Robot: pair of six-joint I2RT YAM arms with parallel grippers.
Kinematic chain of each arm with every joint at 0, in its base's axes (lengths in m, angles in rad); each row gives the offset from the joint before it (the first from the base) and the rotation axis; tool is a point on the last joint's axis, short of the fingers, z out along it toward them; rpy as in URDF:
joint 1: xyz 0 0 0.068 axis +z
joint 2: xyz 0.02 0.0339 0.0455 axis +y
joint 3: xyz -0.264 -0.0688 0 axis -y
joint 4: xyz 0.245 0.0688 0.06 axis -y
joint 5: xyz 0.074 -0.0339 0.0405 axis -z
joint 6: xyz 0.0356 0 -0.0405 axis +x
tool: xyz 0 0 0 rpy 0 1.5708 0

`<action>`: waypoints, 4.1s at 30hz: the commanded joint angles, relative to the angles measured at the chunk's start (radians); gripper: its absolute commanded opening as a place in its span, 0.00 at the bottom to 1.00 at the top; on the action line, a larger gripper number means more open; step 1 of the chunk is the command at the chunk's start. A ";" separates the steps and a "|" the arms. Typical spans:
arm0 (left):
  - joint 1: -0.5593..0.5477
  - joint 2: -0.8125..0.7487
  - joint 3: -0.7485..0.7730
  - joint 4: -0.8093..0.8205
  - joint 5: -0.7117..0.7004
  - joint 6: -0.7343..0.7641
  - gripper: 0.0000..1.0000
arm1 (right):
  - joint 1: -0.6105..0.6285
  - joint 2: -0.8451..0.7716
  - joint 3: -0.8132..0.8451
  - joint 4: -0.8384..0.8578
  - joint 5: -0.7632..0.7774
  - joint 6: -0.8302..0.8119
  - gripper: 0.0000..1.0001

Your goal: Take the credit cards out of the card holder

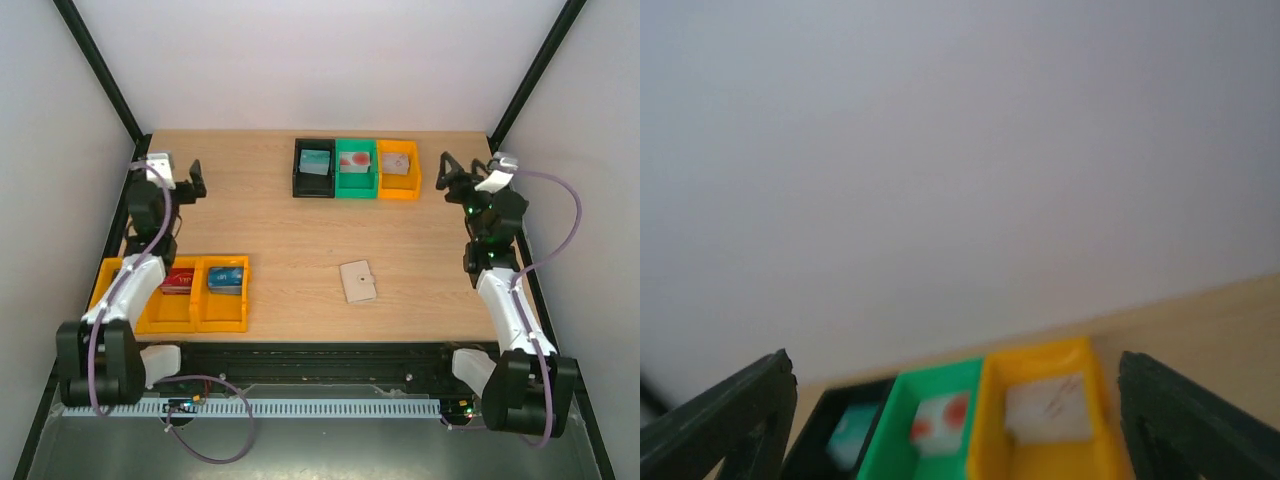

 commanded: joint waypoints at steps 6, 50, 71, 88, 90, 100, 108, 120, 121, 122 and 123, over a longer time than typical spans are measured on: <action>-0.039 -0.196 0.163 -0.301 0.462 -0.309 1.00 | 0.186 0.129 0.115 -0.666 -0.238 0.115 0.68; -0.244 -0.286 0.053 -0.476 0.353 -0.353 0.98 | 0.561 0.675 0.258 -1.020 -0.191 -0.008 0.08; -0.268 -0.293 0.013 -0.406 0.591 -0.272 0.90 | 0.555 0.483 0.362 -0.926 -0.478 0.030 0.02; -0.280 -0.295 0.015 -0.135 0.977 -0.365 0.98 | 0.563 0.262 0.580 -0.453 -0.735 0.311 0.02; -0.290 -0.296 0.016 -0.065 0.990 -0.412 0.99 | 0.567 0.246 0.579 -0.349 -0.743 0.372 0.02; -0.357 -0.268 0.050 0.031 0.974 -0.451 0.99 | 0.643 0.262 0.585 -0.102 -0.794 0.505 0.02; -0.372 -0.267 0.054 0.115 0.980 -0.501 0.74 | 0.666 0.269 0.589 -0.091 -0.807 0.503 0.02; -0.394 -0.296 0.085 -0.110 0.747 -0.422 0.02 | 0.667 0.294 0.729 -0.721 -0.366 0.110 0.13; -0.394 -0.303 0.090 -0.167 0.675 -0.408 0.02 | 0.667 0.302 0.753 -0.793 -0.247 0.088 0.21; -0.395 -0.308 0.092 -0.217 0.603 -0.388 0.02 | 0.667 0.310 0.770 -0.859 -0.136 0.072 0.29; -0.396 -0.312 0.095 -0.261 0.543 -0.371 0.02 | 0.671 0.317 0.790 -0.910 -0.038 0.055 0.33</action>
